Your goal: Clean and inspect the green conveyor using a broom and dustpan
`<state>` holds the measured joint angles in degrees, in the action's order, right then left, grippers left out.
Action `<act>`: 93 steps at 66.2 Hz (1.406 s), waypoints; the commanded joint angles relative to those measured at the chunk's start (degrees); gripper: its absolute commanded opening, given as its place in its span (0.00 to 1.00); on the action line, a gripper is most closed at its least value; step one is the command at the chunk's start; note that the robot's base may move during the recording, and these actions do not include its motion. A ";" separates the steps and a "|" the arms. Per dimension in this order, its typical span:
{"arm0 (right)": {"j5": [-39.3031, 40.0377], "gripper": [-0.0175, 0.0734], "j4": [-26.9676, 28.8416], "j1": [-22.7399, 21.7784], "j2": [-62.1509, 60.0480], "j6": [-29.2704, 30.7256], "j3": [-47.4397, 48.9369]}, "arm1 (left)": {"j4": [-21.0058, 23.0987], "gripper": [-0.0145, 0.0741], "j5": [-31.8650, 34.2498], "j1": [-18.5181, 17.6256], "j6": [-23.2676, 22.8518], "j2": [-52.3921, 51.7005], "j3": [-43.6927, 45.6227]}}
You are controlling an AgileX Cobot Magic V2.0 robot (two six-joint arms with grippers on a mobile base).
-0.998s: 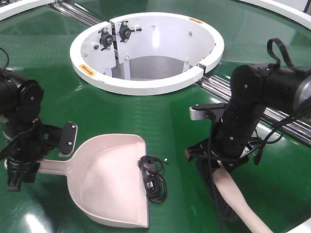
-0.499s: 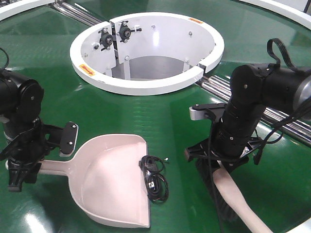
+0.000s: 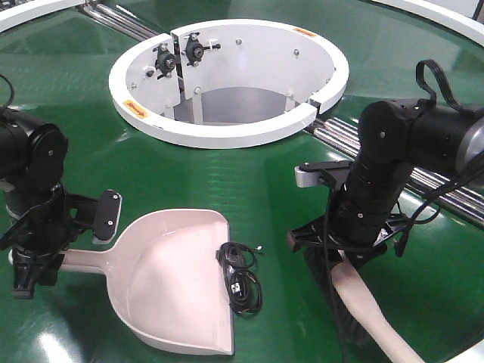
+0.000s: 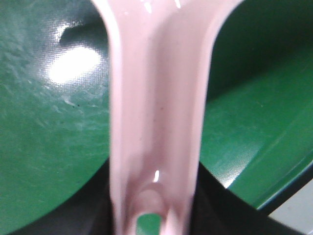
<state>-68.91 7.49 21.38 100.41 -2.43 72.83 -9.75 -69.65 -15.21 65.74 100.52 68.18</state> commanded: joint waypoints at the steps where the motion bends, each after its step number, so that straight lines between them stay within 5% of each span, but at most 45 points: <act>1: -0.06 0.19 0.31 -0.48 -2.65 0.41 1.41 | 1.27 0.14 -1.77 -0.51 -0.17 -2.07 1.57; 57: 3.69 0.19 1.21 -0.48 -2.65 0.41 1.41 | 1.27 0.14 -1.77 -0.51 -0.17 -2.07 1.57; 70: 3.82 0.19 1.21 -0.48 -1.19 -4.17 1.50 | 1.27 0.14 -1.77 -0.51 -0.17 -2.07 1.57; 93: -2.13 0.19 0.24 2.22 6.84 -4.83 9.70 | 1.27 0.14 -1.77 -0.51 -0.17 -2.07 1.57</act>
<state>-68.74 7.64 22.83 108.34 -7.00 78.91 -9.70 -69.65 -15.21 65.74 100.52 68.18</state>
